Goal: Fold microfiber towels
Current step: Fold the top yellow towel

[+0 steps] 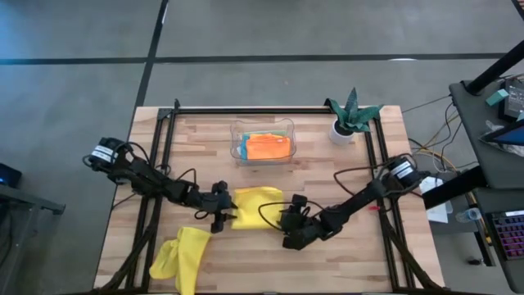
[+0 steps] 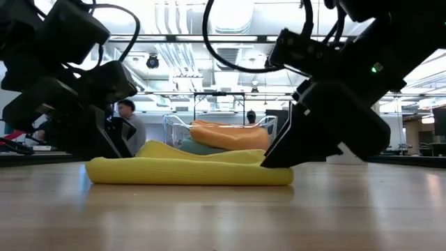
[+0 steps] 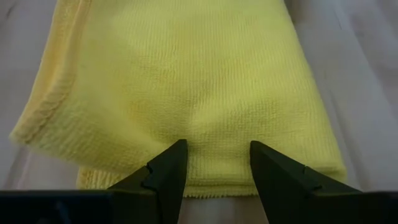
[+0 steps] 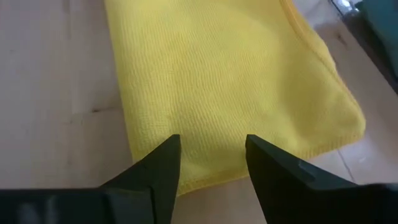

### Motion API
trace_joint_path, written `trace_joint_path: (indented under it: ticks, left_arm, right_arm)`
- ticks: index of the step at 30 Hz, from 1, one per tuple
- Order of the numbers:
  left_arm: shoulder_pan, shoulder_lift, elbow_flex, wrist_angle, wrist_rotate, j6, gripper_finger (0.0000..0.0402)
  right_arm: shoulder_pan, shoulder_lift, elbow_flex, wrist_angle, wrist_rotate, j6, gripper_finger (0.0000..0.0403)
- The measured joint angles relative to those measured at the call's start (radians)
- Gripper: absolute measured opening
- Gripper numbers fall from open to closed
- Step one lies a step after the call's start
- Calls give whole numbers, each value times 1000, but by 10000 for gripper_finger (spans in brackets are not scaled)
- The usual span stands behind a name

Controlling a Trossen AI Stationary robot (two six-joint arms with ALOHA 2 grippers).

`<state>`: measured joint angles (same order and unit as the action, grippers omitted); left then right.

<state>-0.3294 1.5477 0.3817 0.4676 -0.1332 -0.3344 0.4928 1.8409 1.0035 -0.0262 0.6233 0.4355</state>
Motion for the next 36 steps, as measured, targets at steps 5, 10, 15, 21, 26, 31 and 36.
trace_joint_path:
  ticks: [5,10,15,21,26,31,36]
  left_arm:
    - [-2,-7,6,-10,18,1,162]
    - [-13,-10,9,-12,28,7,162]
    - [-43,-11,28,-13,27,1,162]
    - [-122,-11,66,-6,25,0,162]
    - [-171,-17,92,-7,-8,44,162]
    - [-162,-58,98,-12,-104,112,162]
    - [-131,-121,98,-26,-404,241,162]
  right_arm:
    - [6,6,0,-7,4,12,169]
    - [7,7,0,-44,5,28,169]
    - [7,-6,3,-171,18,47,169]
    - [20,-77,0,-384,111,202,168]
    - [71,-151,0,-404,162,220,159]
    - [129,-180,0,-308,161,219,145]
    - [159,-152,0,-236,105,195,132]
